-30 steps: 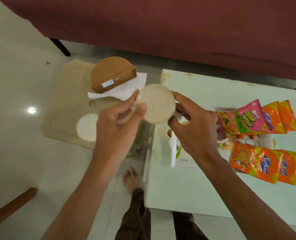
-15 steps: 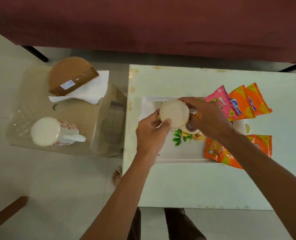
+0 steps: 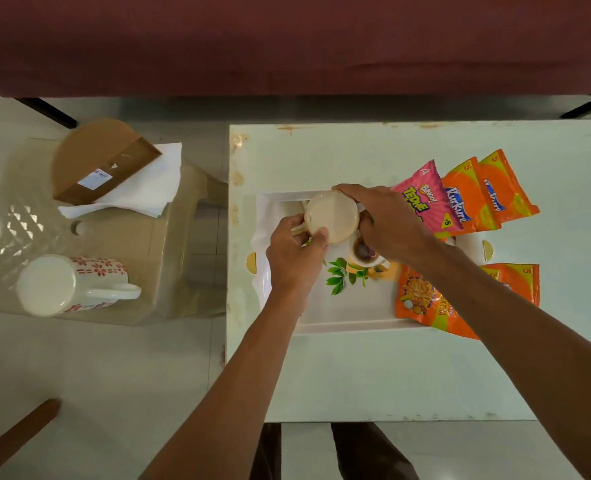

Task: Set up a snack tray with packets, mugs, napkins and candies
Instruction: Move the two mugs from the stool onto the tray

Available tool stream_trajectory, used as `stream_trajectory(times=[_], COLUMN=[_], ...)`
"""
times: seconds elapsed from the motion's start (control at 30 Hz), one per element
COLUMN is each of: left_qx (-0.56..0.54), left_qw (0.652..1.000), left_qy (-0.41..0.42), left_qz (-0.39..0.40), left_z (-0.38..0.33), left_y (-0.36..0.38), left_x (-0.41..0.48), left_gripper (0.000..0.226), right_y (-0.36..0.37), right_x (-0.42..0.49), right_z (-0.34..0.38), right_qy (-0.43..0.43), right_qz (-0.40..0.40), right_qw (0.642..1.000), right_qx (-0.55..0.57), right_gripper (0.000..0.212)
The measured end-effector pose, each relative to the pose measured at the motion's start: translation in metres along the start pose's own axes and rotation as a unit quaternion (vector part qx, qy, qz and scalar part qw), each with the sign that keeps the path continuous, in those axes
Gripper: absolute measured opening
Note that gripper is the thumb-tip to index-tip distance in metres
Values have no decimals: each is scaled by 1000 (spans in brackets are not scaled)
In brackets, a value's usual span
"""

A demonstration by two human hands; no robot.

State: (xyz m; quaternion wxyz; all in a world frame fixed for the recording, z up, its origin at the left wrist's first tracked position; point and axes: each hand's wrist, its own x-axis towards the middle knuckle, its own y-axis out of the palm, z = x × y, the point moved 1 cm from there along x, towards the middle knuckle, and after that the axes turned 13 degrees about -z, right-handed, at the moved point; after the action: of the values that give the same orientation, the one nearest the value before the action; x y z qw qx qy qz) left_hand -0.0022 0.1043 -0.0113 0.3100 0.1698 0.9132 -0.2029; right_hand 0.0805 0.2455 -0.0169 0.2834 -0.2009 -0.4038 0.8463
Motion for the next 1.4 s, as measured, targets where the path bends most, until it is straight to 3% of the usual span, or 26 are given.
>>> stream_trajectory(times=[0.67, 0.73, 0.8, 0.9, 1.0, 1.13, 1.27, 1.33, 1.4], left_qx=[83, 82, 65, 20, -22, -75, -67, -85, -105], left_qw=[996, 996, 998, 998, 988, 950, 905, 912, 935], left_qy=[20, 5, 6, 64, 109, 147, 127, 75, 20], left_qz=[7, 24, 24, -20, -103, -264, -399, -394, -339], left_z=[-4, -6, -10, -17, -15, -5, 10, 16, 18], left_y=[2, -6, -22, -69, -136, -233, -302, -316, -322], left_x=[5, 2, -3, -18, -31, -30, -2, 17, 35], left_gripper=[40, 50, 54, 41, 26, 15, 19, 24, 32], right_y=[2, -5, -15, -23, -12, 33, 94, 121, 144], right_x=[14, 11, 4, -16, -39, -59, -60, -55, -48], right_z=[-4, 1, 9, 38, 83, 153, 222, 249, 270], right_qy=[31, 57, 111, 136, 100, 82, 99, 104, 91], right_qz=[49, 16, -70, -199, -234, -163, -29, 34, 69], right_qw=[998, 998, 991, 969, 960, 962, 959, 956, 958], right_qx=[5, 11, 38, 58, 117, 203, 265, 273, 262], right_gripper=[74, 76, 75, 58, 46, 36, 31, 37, 46])
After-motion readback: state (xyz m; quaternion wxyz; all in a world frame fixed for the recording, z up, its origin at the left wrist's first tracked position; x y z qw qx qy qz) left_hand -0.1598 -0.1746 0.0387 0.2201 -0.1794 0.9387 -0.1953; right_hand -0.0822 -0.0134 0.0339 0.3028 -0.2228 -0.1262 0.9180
